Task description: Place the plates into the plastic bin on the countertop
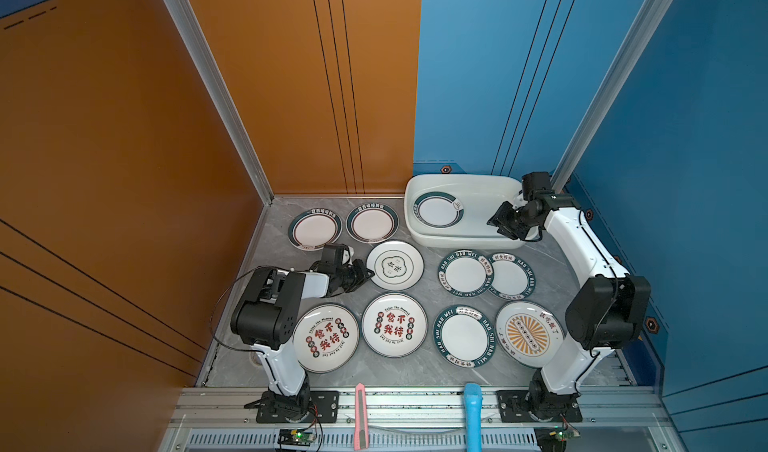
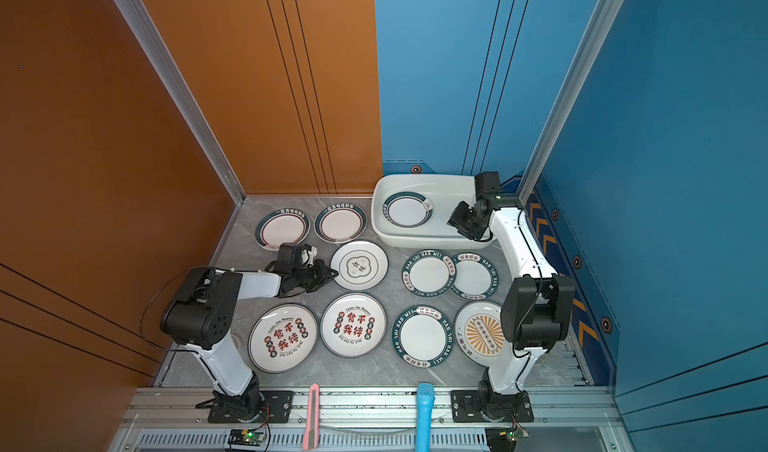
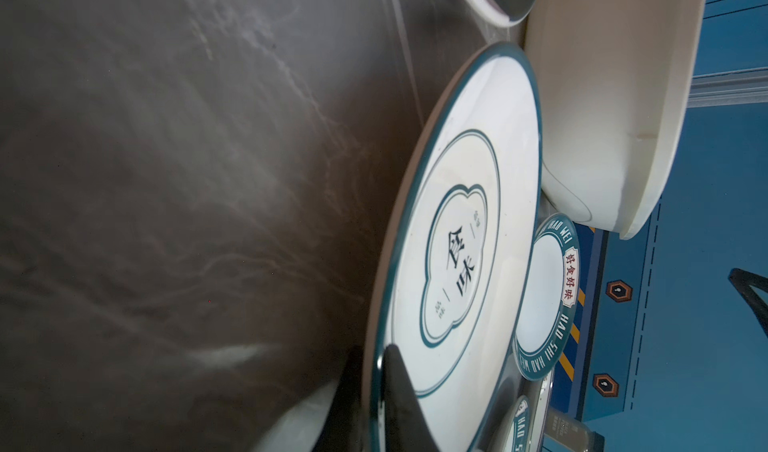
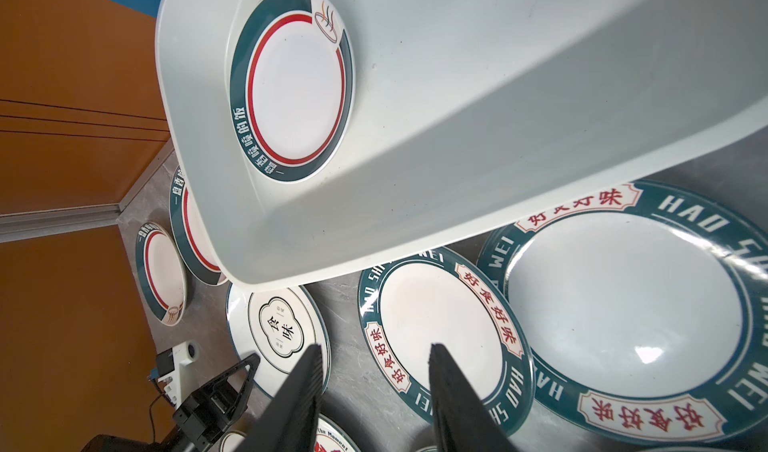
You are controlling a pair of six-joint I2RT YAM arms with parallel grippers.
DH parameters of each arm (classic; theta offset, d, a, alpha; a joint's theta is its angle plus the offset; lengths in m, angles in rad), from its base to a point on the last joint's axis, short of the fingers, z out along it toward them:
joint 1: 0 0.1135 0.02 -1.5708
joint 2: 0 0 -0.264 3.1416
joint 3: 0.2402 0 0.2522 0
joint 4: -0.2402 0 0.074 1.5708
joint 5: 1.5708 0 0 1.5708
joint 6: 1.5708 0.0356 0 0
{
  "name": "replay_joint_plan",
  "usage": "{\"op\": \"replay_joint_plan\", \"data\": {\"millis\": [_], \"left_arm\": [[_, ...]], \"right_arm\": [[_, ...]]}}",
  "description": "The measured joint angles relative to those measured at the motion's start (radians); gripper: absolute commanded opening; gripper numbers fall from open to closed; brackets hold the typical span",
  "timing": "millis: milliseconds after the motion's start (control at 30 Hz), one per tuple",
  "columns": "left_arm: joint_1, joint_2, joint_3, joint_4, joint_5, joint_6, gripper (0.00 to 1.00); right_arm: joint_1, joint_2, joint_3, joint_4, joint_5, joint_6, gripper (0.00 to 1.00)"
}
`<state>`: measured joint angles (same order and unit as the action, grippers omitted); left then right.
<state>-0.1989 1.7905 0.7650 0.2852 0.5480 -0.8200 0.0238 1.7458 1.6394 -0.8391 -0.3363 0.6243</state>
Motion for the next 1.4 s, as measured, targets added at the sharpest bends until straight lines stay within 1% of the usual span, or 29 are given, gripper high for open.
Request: {"op": "replay_joint_plan", "data": {"millis": [167, 267, 433, 633, 833, 1100, 1267, 1400], "left_arm": [[0.000, -0.004, 0.006, -0.003, 0.014, -0.016, 0.00], [-0.001, -0.021, 0.014, -0.024, 0.014, -0.019, 0.00], [-0.005, -0.062, 0.032, -0.119, 0.009, -0.016, 0.00], [-0.005, -0.120, 0.051, -0.221, 0.010, -0.006, 0.00], [0.021, -0.222, 0.051, -0.283, 0.026, 0.004, 0.00], [0.098, -0.360, 0.051, -0.359, 0.090, 0.016, 0.00], [0.129, -0.432, 0.051, -0.415, 0.138, 0.030, 0.00], [0.141, -0.468, 0.051, -0.433, 0.166, 0.030, 0.00]], "right_arm": [[0.000, -0.036, -0.043, 0.013, -0.005, 0.000, 0.45], [0.005, -0.048, -0.070, 0.031, -0.022, -0.001, 0.48], [0.024, -0.048, -0.083, 0.065, -0.056, -0.010, 0.62], [0.063, -0.048, -0.083, 0.115, -0.113, -0.023, 0.72], [0.108, -0.047, -0.083, 0.153, -0.176, -0.026, 0.75], [0.175, 0.010, -0.082, 0.204, -0.281, -0.027, 0.76], [0.223, 0.068, -0.072, 0.216, -0.339, -0.045, 0.76], [0.258, 0.096, -0.068, 0.234, -0.379, -0.051, 0.73]]}}
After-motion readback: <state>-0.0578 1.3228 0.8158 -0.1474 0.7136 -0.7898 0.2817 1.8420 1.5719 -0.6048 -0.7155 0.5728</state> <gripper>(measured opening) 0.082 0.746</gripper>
